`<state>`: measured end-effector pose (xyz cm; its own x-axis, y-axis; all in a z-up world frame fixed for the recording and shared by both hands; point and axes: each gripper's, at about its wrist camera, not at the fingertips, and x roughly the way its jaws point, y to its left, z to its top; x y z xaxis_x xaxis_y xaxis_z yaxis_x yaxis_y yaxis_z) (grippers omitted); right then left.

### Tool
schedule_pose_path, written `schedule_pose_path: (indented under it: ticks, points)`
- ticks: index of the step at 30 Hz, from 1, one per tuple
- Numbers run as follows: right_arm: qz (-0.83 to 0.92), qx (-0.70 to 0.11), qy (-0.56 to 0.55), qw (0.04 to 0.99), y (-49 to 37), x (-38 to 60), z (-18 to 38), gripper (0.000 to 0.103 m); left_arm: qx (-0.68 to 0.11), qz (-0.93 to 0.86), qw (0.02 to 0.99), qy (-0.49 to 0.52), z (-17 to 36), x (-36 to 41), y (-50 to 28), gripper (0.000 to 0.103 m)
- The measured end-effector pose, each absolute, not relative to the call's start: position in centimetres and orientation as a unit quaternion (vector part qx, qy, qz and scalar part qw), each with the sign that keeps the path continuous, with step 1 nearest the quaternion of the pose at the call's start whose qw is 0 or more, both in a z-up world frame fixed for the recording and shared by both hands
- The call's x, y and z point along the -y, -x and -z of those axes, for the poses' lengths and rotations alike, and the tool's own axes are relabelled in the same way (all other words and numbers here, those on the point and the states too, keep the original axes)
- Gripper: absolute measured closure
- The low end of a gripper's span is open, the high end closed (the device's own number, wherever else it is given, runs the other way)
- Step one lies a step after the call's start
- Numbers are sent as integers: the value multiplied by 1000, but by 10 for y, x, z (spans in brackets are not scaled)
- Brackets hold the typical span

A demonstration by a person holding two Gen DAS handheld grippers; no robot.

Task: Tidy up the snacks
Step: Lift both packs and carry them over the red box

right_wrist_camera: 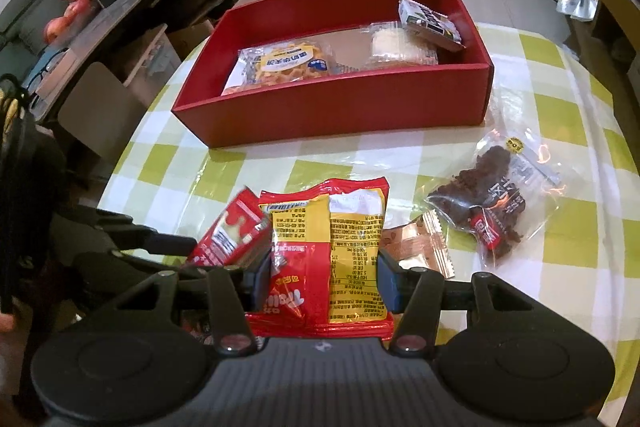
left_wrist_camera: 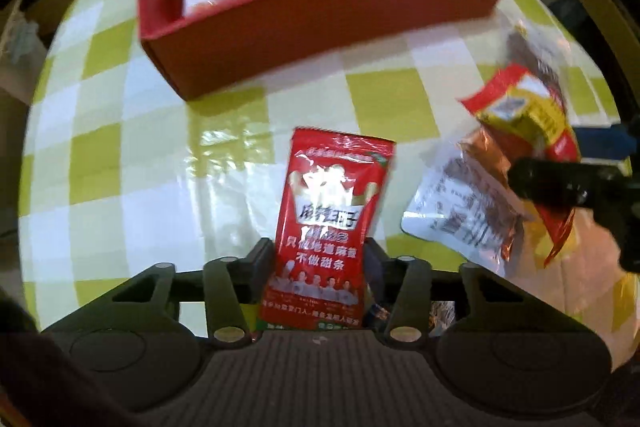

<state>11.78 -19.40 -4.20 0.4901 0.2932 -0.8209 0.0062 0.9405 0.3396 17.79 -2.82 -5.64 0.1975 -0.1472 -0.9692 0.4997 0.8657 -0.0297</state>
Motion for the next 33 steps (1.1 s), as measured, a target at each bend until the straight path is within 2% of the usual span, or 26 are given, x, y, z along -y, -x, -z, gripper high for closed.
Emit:
schedule_pose_path:
  ticks: [1, 2, 6, 7, 8, 9, 10, 13, 16, 17, 18, 19, 20, 25, 33]
  points:
    - [-82, -494, -150, 852, -118, 195, 40, 45, -597, 219, 760, -135, 53, 27, -179, 74]
    - [-80, -491, -149, 855, -118, 195, 38, 45, -598, 221, 760, -121, 49, 24, -180, 77]
    - [-68, -495, -147, 853, -121, 195, 41, 44, -594, 211, 765, -127, 47, 28, -182, 74]
    - [-69, -498, -145, 852, -121, 194, 42, 45, -598, 213, 762, -128, 50, 27, -181, 63]
    - [-71, -500, -143, 851, -121, 193, 43, 45, -603, 215, 758, -127, 54, 28, -182, 48]
    - [-73, -501, -142, 850, -121, 193, 44, 45, -604, 210, 757, -133, 59, 29, -182, 41]
    - [-74, -501, -143, 850, -121, 192, 44, 45, -601, 201, 759, -147, 60, 29, -181, 29]
    - [-80, -500, -145, 850, -120, 192, 43, 45, -577, 182, 773, -190, 66, 35, -183, 17]
    - [-83, -501, -146, 849, -118, 193, 43, 45, -578, 182, 774, -186, 79, 32, -191, 13]
    - [-82, -502, -146, 848, -118, 194, 44, 45, -584, 188, 772, -168, 78, 27, -192, 23]
    - [-80, -503, -146, 848, -118, 195, 45, 45, -587, 194, 770, -158, 75, 25, -191, 27]
    - [-79, -504, -146, 848, -119, 195, 45, 45, -585, 194, 771, -163, 73, 25, -189, 38]
    - [-77, -503, -147, 848, -119, 196, 45, 45, -583, 195, 771, -167, 71, 26, -186, 43]
    - [-78, -491, -148, 855, -118, 195, 39, 45, -596, 189, 767, -144, 65, 25, -186, 49]
    - [-77, -488, -141, 858, -121, 192, 37, 45, -578, 200, 784, -109, 40, 21, -186, 49]
